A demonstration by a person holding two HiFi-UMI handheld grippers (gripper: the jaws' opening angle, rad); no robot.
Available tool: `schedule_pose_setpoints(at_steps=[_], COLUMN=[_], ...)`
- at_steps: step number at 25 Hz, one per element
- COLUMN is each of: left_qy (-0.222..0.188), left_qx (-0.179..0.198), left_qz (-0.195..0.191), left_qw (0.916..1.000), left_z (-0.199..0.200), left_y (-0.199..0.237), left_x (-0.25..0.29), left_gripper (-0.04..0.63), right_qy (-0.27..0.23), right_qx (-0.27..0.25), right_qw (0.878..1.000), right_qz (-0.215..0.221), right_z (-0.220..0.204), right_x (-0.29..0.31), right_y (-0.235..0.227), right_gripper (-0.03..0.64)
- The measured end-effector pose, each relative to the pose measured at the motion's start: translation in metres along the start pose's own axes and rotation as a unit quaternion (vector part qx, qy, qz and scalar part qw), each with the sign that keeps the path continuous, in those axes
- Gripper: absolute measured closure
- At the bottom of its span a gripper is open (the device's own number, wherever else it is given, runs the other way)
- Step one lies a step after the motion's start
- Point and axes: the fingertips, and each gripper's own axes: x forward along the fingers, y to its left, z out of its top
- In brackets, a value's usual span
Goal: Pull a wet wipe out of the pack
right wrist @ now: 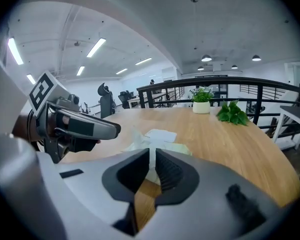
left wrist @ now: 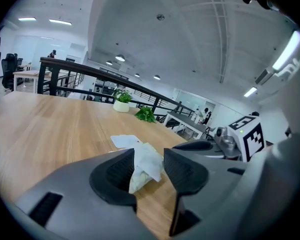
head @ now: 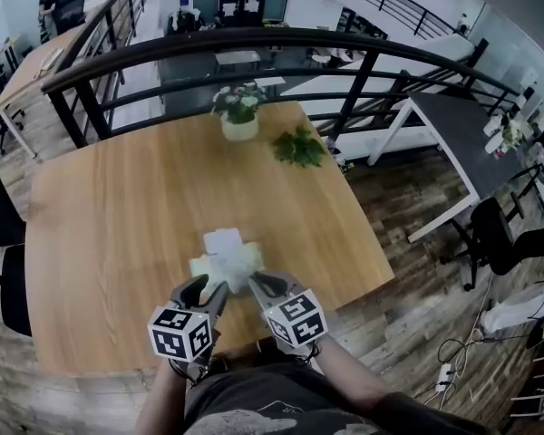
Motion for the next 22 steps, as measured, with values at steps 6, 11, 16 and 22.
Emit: schedule_pose_setpoints(at_steps=[6, 11, 16, 22], left_qy=[0.010, 0.026, 0.021, 0.023], left_qx=[-0.041, -0.052, -0.052, -0.049], left_qz=[0.052, 0.098, 0.132, 0.135], left_qw=[0.9978, 0.9935, 0.9896, 0.9894], left_z=[0.002, 0.000, 0.001, 0.000], left_y=[0.010, 0.025, 0.037, 0.039], left_x=[0.025, 0.035, 0.032, 0.028], left_gripper=[0.414, 0.458, 0.569, 0.580], right_qy=[0.011, 0.020, 0.026, 0.040], right_qx=[-0.014, -0.024, -0.039, -0.053], right_qw=[0.999, 0.998, 0.997, 0.993], right_qz=[0.029, 0.049, 0.067, 0.097], right_z=[-0.006, -0.012, -0.013, -0.013], right_x=[0.000, 0.002, 0.008, 0.020], right_y=[-0.007, -0.010, -0.008, 0.003], right_gripper=[0.591, 0.591, 0.589, 0.500])
